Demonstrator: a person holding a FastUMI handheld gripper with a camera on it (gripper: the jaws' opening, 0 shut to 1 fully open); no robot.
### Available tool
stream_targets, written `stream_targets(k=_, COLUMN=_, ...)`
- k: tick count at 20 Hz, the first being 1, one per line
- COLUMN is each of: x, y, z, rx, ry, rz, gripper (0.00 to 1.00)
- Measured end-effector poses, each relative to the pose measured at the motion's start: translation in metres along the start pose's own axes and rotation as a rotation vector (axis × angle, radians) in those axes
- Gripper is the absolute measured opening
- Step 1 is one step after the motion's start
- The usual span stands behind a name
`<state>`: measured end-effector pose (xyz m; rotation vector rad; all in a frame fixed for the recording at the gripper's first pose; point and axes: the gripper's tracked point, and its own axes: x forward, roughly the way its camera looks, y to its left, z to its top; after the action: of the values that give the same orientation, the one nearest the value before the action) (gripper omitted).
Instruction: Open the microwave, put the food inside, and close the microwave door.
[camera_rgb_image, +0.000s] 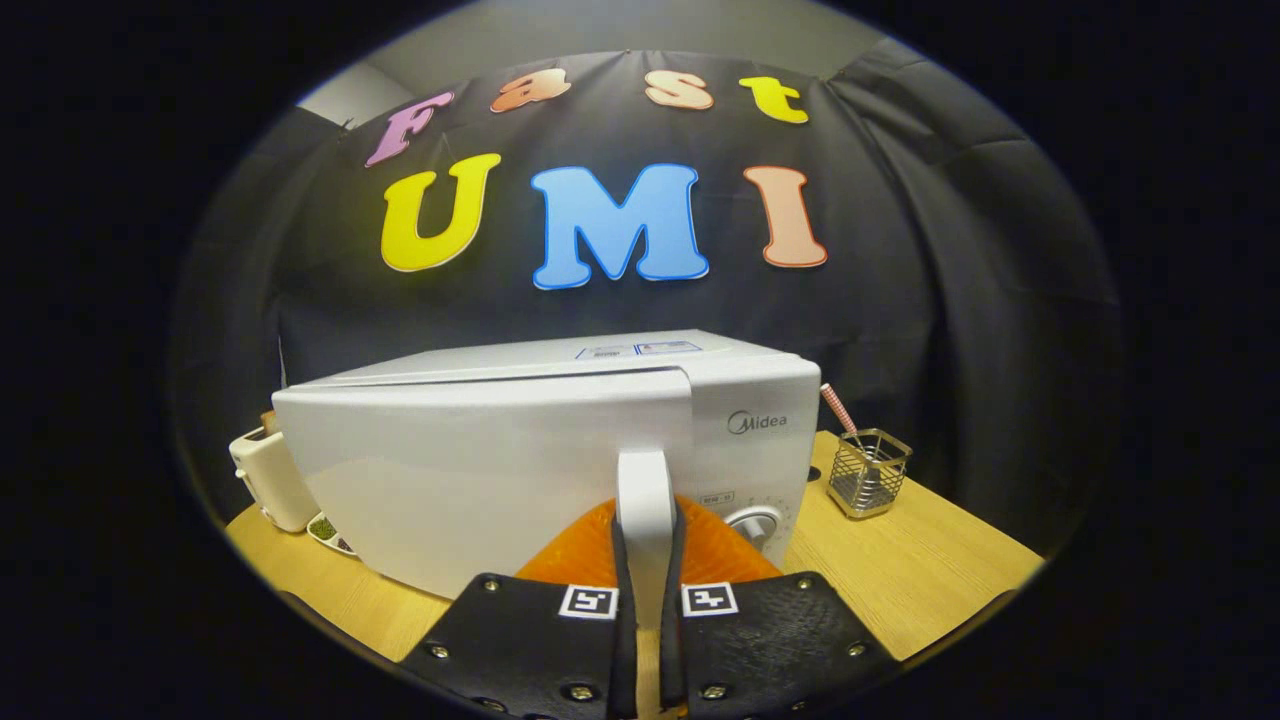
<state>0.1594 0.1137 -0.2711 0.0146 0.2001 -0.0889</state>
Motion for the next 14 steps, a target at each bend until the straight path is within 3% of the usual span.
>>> stream_targets(k=6, x=-0.06, y=0.017, z=-0.01, rx=0.027, ry=0.011, rz=0.091, gripper=0.1)
stream_targets(k=7, x=-0.069, y=0.021, z=-0.011, rx=0.034, ry=0.009, rz=0.116, gripper=0.18)
stream_targets(k=14, x=-0.13, y=0.052, z=-0.021, rx=-0.005, ry=0.0, rz=0.298, gripper=0.24)
